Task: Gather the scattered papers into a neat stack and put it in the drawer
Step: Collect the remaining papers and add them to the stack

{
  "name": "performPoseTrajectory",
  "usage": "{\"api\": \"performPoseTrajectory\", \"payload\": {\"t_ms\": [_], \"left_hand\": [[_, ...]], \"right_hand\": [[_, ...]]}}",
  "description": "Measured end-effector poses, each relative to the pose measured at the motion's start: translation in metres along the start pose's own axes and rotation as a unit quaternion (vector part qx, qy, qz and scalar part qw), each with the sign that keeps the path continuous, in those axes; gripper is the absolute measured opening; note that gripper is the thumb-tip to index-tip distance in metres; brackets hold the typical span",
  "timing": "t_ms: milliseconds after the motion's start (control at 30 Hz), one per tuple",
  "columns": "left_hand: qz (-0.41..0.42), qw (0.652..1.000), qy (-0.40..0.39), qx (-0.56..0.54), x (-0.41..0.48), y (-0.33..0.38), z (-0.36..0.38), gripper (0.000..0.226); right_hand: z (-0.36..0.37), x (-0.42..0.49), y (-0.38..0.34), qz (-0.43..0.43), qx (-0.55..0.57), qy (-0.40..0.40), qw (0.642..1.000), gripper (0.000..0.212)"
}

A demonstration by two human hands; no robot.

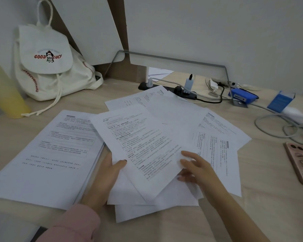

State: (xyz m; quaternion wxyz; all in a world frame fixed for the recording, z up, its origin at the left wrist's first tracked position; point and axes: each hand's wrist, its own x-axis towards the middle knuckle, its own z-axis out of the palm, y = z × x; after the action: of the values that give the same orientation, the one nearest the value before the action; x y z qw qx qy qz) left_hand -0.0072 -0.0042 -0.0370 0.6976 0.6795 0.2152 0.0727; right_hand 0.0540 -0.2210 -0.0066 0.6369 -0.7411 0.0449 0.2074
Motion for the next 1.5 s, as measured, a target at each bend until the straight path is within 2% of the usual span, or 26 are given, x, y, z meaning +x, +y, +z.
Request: {"api": "performPoseTrajectory", "payload": {"t_ms": [67,133,200,267,300,333,367,467,533,633,767,900,1000,1100,1200,1300,1400,1500], "left_hand": [[-0.003,1.000,0.022,-0.021,-0.001,0.000,0.000,0.042],[-0.010,0.997,0.065,-0.045,0.001,-0.002,-0.001,0.039],[-0.032,0.991,0.118,-0.056,0.003,-0.004,-0.004,0.035],[-0.050,0.988,0.133,-0.055,0.006,-0.006,-0.006,0.036],[-0.053,0.989,0.130,-0.048,0.007,-0.007,-0.006,0.038],[-0.053,0.990,0.125,-0.040,0.008,-0.007,-0.007,0.040],[-0.052,0.991,0.122,-0.032,0.007,-0.006,-0.007,0.041],[-0.043,0.993,0.114,-0.006,0.009,-0.005,-0.009,0.045],[-0.038,0.993,0.111,0.015,0.011,-0.006,-0.011,0.048],[-0.040,0.993,0.110,0.020,0.011,-0.007,-0.012,0.049],[-0.036,0.994,0.098,0.017,0.009,-0.006,-0.011,0.050],[-0.032,0.995,0.093,0.009,0.007,-0.005,-0.011,0.049],[-0.031,0.996,0.087,0.012,0.006,-0.006,-0.012,0.048],[-0.027,0.996,0.087,0.019,0.007,-0.007,-0.013,0.047],[-0.026,0.996,0.087,0.024,0.007,-0.008,-0.014,0.049],[-0.032,0.995,0.087,0.024,0.008,-0.008,-0.013,0.050],[-0.027,0.996,0.086,0.017,0.008,-0.006,-0.012,0.054],[-0.012,0.996,0.082,0.013,0.005,-0.002,-0.011,0.068]], "right_hand": [[-0.003,0.004,0.004,-0.005,-0.006,0.013,1.000,0.026],[0.000,0.000,0.006,-0.007,-0.031,-0.015,0.999,0.023],[0.003,-0.009,0.003,0.000,-0.048,-0.090,0.995,0.021],[0.002,-0.019,-0.007,0.021,-0.072,-0.200,0.977,0.022],[-0.001,-0.020,-0.013,0.022,-0.087,-0.232,0.969,0.023],[-0.005,-0.017,-0.017,0.012,-0.093,-0.226,0.970,0.024],[-0.010,-0.011,-0.021,-0.003,-0.086,-0.184,0.979,0.024],[-0.027,0.025,-0.023,-0.008,-0.029,0.020,0.999,0.025],[-0.032,0.049,-0.020,0.017,-0.033,0.086,0.996,0.034],[-0.029,0.071,-0.020,0.059,0.011,0.100,0.993,0.047],[-0.020,0.081,-0.030,0.079,0.122,0.078,0.986,0.034],[-0.004,0.084,-0.033,0.076,0.025,0.051,0.995,0.026],[0.005,0.089,-0.029,0.062,-0.071,0.071,0.993,0.032],[0.003,0.089,-0.026,0.024,-0.103,0.102,0.989,0.019],[-0.012,0.082,-0.027,-0.027,-0.096,0.127,0.987,0.017],[-0.037,0.070,-0.026,-0.079,-0.117,0.185,0.973,0.023],[-0.056,0.050,-0.033,-0.158,-0.163,0.262,0.938,0.025],[-0.060,0.022,-0.052,-0.265,-0.241,0.323,0.876,0.024]]}}
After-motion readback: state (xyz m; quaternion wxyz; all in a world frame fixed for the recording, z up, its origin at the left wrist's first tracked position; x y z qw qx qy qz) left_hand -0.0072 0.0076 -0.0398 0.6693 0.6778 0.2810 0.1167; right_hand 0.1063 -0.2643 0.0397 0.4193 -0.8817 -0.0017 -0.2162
